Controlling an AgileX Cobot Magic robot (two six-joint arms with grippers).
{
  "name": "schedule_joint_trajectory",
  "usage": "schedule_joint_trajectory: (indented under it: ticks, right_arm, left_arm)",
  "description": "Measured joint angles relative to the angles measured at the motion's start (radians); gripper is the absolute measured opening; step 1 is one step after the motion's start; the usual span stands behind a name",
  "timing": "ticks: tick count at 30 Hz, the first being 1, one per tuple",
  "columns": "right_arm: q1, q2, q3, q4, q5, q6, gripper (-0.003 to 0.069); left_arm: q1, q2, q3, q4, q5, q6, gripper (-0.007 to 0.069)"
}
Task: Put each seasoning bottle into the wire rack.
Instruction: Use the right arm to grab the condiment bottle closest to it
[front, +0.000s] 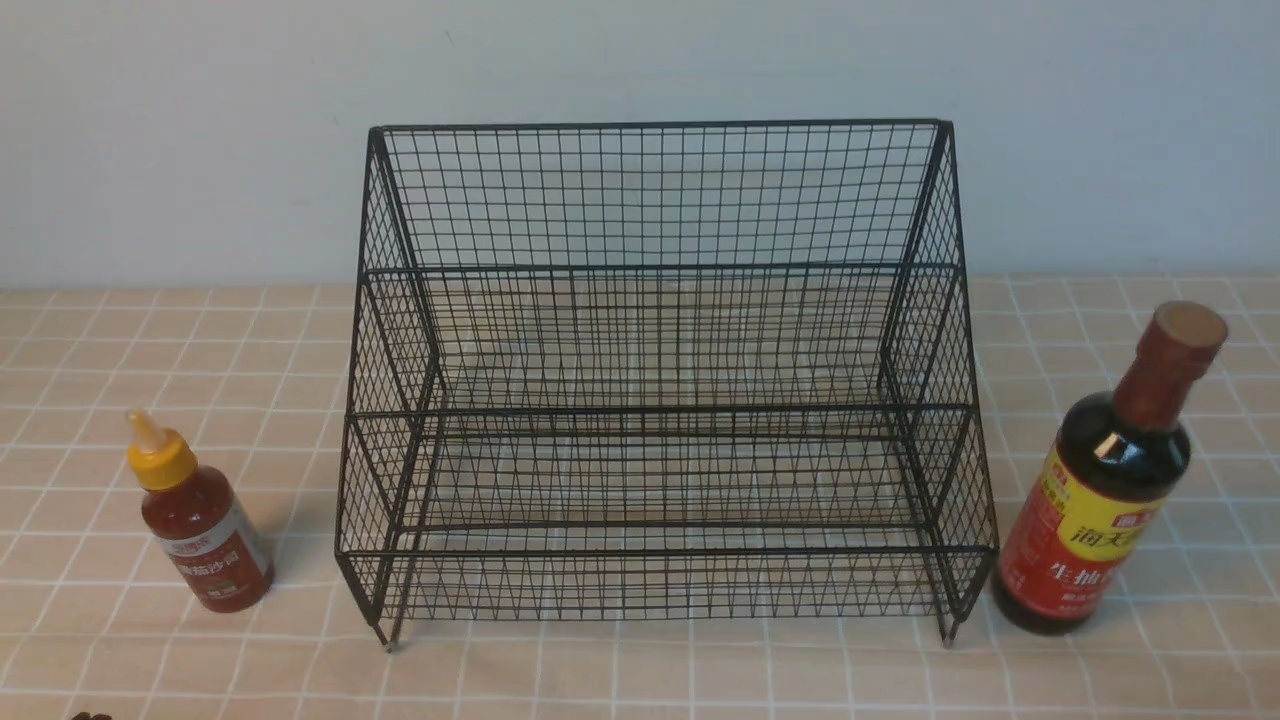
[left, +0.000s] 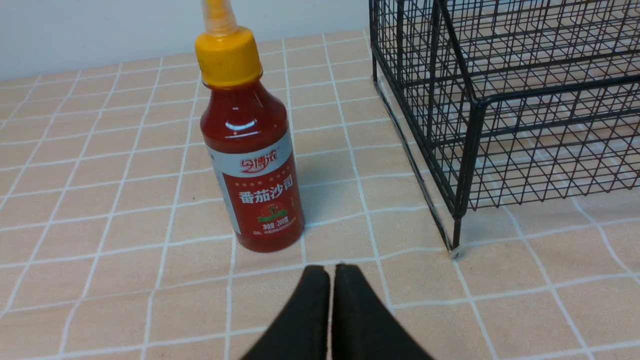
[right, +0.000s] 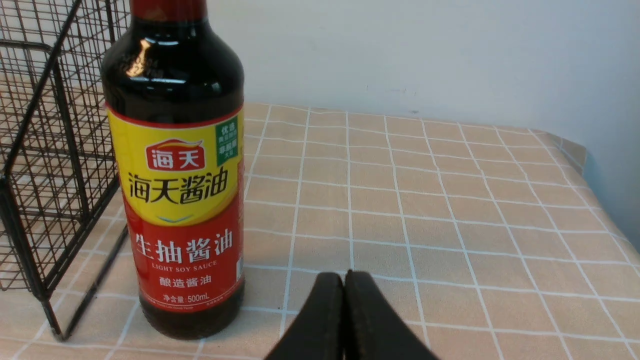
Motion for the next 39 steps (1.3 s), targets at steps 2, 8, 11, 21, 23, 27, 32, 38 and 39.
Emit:
schedule_joint_trajectory:
  ticks: [2, 8, 11, 21, 23, 27, 32, 38, 39]
  right_arm:
    - [0.0, 0.0, 0.0, 0.0, 0.0, 0.0, -0.0012]
    - [0.0, 0.0, 0.0, 0.0, 0.0, 0.0, -0.0012]
    - [0.0, 0.0, 0.0, 0.0, 0.0, 0.0, -0.0012]
    - [0.0, 0.0, 0.0, 0.0, 0.0, 0.0, -0.0012]
    - [0.0, 0.0, 0.0, 0.0, 0.0, 0.0, -0.0012]
    - [0.001, 0.0, 0.005, 0.081, -0.083, 0.003, -0.0012]
    - [0.002, 0.0, 0.006, 0.329, -0.322, 0.056, -0.0012]
    - [0.002, 0.0, 0.006, 0.535, -0.448, 0.064, -0.0012]
    - [0.002, 0.0, 0.006, 0.537, -0.448, 0.064, -0.0012]
  left_arm:
    - [0.0, 0.0, 0.0, 0.0, 0.0, 0.0, -0.0006]
    - [0.0, 0.0, 0.0, 0.0, 0.0, 0.0, -0.0006]
    - [0.0, 0.0, 0.0, 0.0, 0.0, 0.0, -0.0006]
    - [0.0, 0.0, 0.0, 0.0, 0.0, 0.0, -0.0006]
    - [0.0, 0.0, 0.0, 0.0, 0.0, 0.0, -0.0006]
    - [0.0, 0.0, 0.0, 0.0, 0.0, 0.0, -0.0006]
    - [0.0, 0.0, 0.0, 0.0, 0.0, 0.0, -0.0006]
    - [0.0, 0.0, 0.0, 0.0, 0.0, 0.0, -0.0006]
    - [0.0, 0.0, 0.0, 0.0, 0.0, 0.0, -0.0006]
